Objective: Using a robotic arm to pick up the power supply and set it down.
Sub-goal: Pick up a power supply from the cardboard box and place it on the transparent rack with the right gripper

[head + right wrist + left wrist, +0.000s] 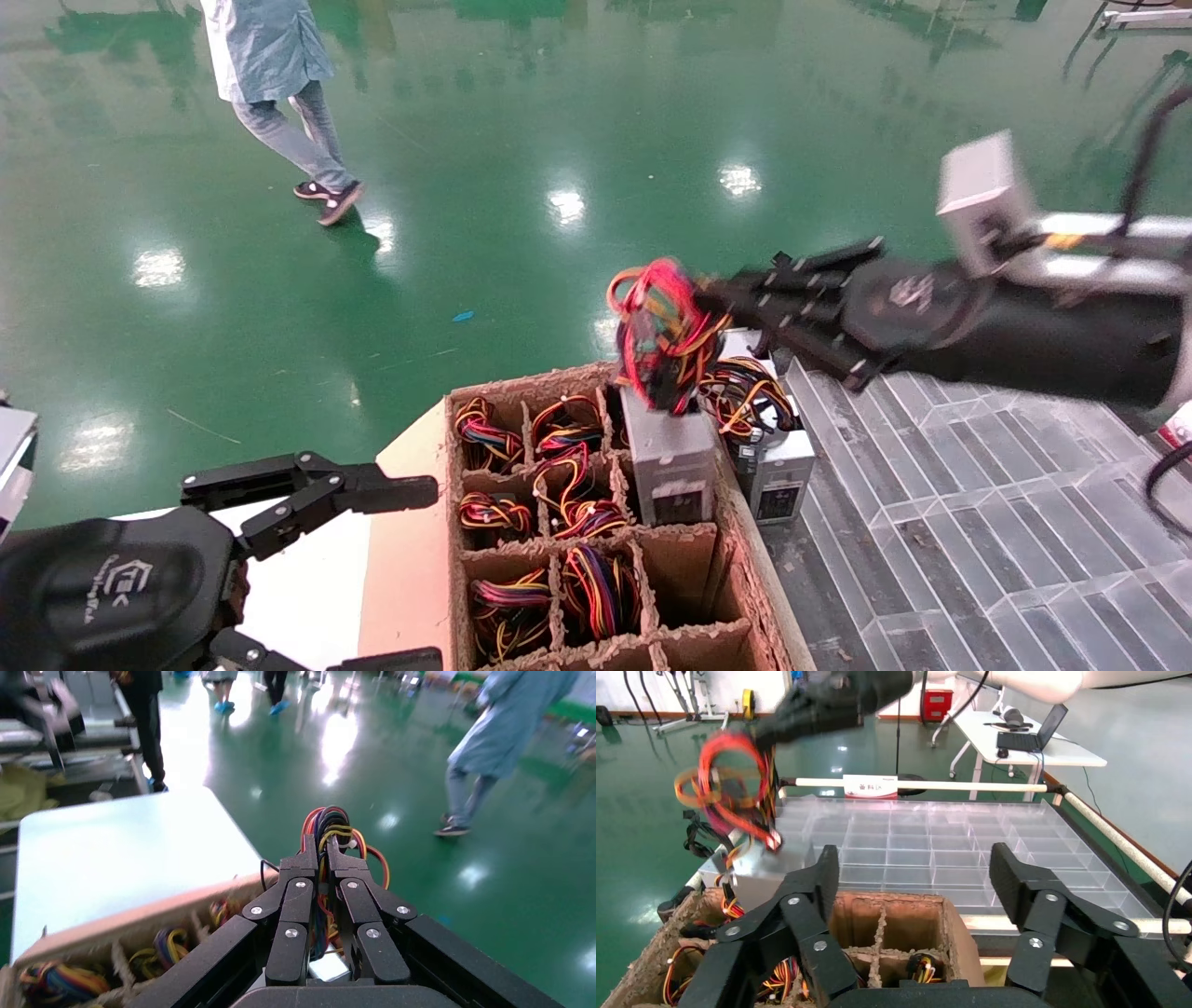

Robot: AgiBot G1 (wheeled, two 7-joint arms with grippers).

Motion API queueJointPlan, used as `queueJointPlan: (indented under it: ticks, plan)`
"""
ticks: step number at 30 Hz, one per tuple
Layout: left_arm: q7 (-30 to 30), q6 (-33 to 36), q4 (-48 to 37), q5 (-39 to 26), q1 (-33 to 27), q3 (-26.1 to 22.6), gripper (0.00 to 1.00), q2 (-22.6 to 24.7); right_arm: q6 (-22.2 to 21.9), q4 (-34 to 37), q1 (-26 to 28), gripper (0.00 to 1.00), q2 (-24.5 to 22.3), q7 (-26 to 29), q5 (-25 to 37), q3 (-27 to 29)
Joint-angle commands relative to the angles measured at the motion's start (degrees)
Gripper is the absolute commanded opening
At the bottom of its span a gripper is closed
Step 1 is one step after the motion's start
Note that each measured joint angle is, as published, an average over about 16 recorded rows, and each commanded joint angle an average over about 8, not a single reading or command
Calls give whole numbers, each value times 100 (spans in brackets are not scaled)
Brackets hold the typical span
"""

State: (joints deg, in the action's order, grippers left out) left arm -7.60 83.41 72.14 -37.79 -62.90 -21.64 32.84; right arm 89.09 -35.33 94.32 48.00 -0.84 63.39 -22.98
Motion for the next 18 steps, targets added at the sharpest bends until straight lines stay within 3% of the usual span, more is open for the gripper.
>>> queueJointPlan:
  ticks: [1,18]
  plan:
    - [0,0,0,0,0,0,100,0,33,-101,61,0,-95,65,-118,69]
    - [0,0,0,0,0,-1,100,0,0,-1035,272,0,-1469,716,-512,332]
